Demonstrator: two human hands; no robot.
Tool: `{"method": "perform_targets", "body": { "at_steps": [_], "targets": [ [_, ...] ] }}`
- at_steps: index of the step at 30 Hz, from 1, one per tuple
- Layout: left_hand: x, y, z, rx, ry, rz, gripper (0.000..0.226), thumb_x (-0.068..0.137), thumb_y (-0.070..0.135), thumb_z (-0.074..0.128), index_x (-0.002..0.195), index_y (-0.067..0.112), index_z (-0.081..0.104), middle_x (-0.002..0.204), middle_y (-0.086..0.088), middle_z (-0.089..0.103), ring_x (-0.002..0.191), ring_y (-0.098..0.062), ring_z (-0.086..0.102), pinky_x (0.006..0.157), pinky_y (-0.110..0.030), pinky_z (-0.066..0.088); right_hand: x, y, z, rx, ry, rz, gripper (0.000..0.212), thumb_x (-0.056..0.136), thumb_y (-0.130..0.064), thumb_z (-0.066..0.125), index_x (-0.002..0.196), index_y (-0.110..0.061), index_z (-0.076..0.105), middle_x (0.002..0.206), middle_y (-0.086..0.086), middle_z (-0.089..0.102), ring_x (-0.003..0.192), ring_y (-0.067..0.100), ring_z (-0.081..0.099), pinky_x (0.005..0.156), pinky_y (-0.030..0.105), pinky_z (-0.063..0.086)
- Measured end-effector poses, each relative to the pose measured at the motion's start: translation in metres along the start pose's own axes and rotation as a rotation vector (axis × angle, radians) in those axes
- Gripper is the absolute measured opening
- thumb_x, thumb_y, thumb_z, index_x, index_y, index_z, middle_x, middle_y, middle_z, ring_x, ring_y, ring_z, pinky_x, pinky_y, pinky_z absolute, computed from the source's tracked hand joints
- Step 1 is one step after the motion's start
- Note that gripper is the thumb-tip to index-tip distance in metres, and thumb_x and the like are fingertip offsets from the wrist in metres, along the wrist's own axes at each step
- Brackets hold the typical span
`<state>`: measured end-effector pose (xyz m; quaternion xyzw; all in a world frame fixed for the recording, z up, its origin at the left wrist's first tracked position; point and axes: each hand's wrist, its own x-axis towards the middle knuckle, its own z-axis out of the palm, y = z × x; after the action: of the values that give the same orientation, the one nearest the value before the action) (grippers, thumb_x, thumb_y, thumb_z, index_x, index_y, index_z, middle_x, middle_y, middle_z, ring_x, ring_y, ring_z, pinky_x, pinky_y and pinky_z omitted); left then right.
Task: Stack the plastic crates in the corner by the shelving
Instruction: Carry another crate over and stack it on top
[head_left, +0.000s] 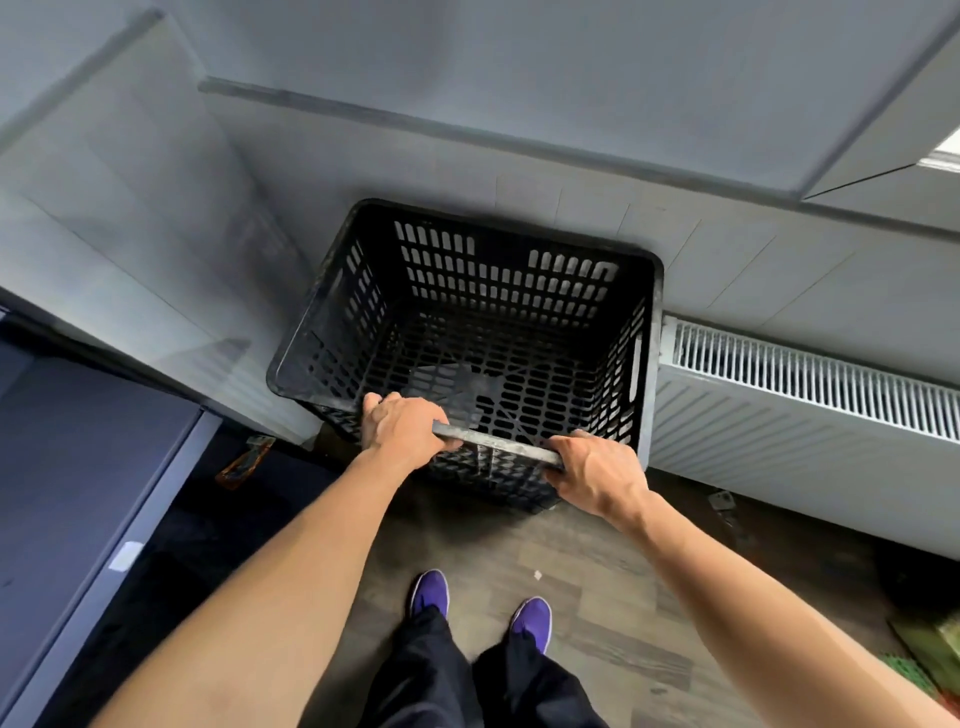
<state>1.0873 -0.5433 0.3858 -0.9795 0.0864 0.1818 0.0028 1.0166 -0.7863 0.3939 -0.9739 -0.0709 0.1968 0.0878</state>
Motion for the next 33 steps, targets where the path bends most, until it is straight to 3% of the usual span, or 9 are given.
{"method": "perform_targets", "body": {
  "at_steps": [3, 7, 9, 12, 15, 20, 26, 29, 33],
  "targets": [
    [0.013, -0.009, 0.007, 0.102, 0.010, 0.109, 0.038, 0.081, 0.070, 0.053, 0.084, 0.036, 0.070, 0.067, 0.009, 0.063, 0.073, -0.015, 0.056, 0.083, -0.033, 0.037, 0.006, 0.001, 0.003, -0.055, 0.001, 0.003, 0.027, 0.095, -0.045, 0.050, 0.113, -0.030, 0.063, 0.095, 0.001, 0.073, 0.086, 0.027, 0.069, 0.074, 0.037, 0.055],
    [0.032, -0.023, 0.013, 0.148, -0.019, 0.281, 0.040, 0.086, 0.065, 0.051, 0.087, 0.029, 0.070, 0.068, 0.006, 0.067, 0.069, -0.016, 0.064, 0.067, -0.030, 0.052, 0.009, 0.002, 0.002, -0.138, 0.042, -0.015, 0.026, 0.097, -0.048, 0.047, 0.109, -0.029, 0.060, 0.085, 0.001, 0.072, 0.077, 0.027, 0.069, 0.069, 0.036, 0.053],
    [0.038, -0.021, 0.003, 0.235, 0.033, 0.331, 0.038, 0.090, 0.060, 0.052, 0.078, 0.026, 0.065, 0.057, 0.008, 0.056, 0.061, -0.016, 0.058, 0.061, -0.028, 0.050, 0.013, 0.003, -0.005, -0.155, 0.064, -0.015, 0.026, 0.097, -0.048, 0.048, 0.107, -0.027, 0.060, 0.084, 0.002, 0.072, 0.077, 0.028, 0.069, 0.069, 0.038, 0.056],
    [0.041, -0.016, -0.013, 0.223, 0.055, 0.350, 0.044, 0.094, 0.056, 0.048, 0.075, 0.017, 0.054, 0.062, 0.002, 0.057, 0.065, -0.020, 0.059, 0.062, -0.029, 0.048, 0.021, 0.001, -0.016, -0.183, 0.122, 0.013, 0.034, 0.096, -0.052, 0.050, 0.114, -0.026, 0.062, 0.087, 0.005, 0.074, 0.081, 0.031, 0.071, 0.069, 0.037, 0.053],
    [0.036, -0.019, -0.013, 0.258, 0.113, 0.365, 0.044, 0.094, 0.058, 0.045, 0.075, 0.021, 0.061, 0.053, 0.006, 0.051, 0.054, -0.018, 0.053, 0.045, -0.023, 0.032, 0.016, -0.005, -0.009, -0.202, 0.110, 0.037, 0.038, 0.096, -0.055, 0.047, 0.117, -0.026, 0.060, 0.085, 0.004, 0.074, 0.078, 0.030, 0.071, 0.068, 0.037, 0.055],
    [0.017, -0.045, 0.002, 0.175, 0.072, 0.475, 0.014, 0.095, 0.036, 0.054, 0.090, 0.030, 0.065, 0.075, 0.006, 0.068, 0.068, -0.018, 0.064, 0.061, -0.032, 0.054, -0.001, -0.015, 0.005, -0.203, 0.096, 0.051, 0.035, 0.096, -0.054, 0.047, 0.116, -0.028, 0.061, 0.086, 0.002, 0.074, 0.078, 0.028, 0.071, 0.068, 0.037, 0.055],
    [0.020, -0.078, -0.014, 0.220, -0.004, 0.397, 0.036, 0.091, 0.061, 0.048, 0.083, 0.029, 0.061, 0.075, 0.007, 0.065, 0.072, -0.021, 0.064, 0.064, -0.031, 0.053, 0.002, -0.021, -0.002, -0.137, 0.011, 0.095, 0.032, 0.093, -0.056, 0.053, 0.106, -0.028, 0.063, 0.088, 0.001, 0.073, 0.081, 0.026, 0.069, 0.068, 0.035, 0.053],
    [0.017, -0.078, -0.011, 0.208, 0.039, 0.405, 0.034, 0.092, 0.058, 0.049, 0.082, 0.028, 0.060, 0.071, 0.007, 0.062, 0.070, -0.020, 0.063, 0.064, -0.031, 0.051, 0.003, -0.030, 0.001, -0.101, 0.032, 0.124, 0.036, 0.092, -0.059, 0.052, 0.099, -0.026, 0.065, 0.082, 0.000, 0.071, 0.080, 0.027, 0.070, 0.063, 0.032, 0.049],
    [0.020, -0.085, -0.009, 0.189, 0.098, 0.474, 0.026, 0.094, 0.049, 0.054, 0.087, 0.026, 0.062, 0.056, 0.010, 0.043, 0.062, -0.019, 0.053, 0.058, -0.029, 0.040, 0.012, -0.049, 0.004, -0.076, 0.051, 0.150, 0.033, 0.093, -0.052, 0.056, 0.099, -0.021, 0.065, 0.078, 0.000, 0.067, 0.079, 0.026, 0.068, 0.062, 0.030, 0.043]
  ]
}}
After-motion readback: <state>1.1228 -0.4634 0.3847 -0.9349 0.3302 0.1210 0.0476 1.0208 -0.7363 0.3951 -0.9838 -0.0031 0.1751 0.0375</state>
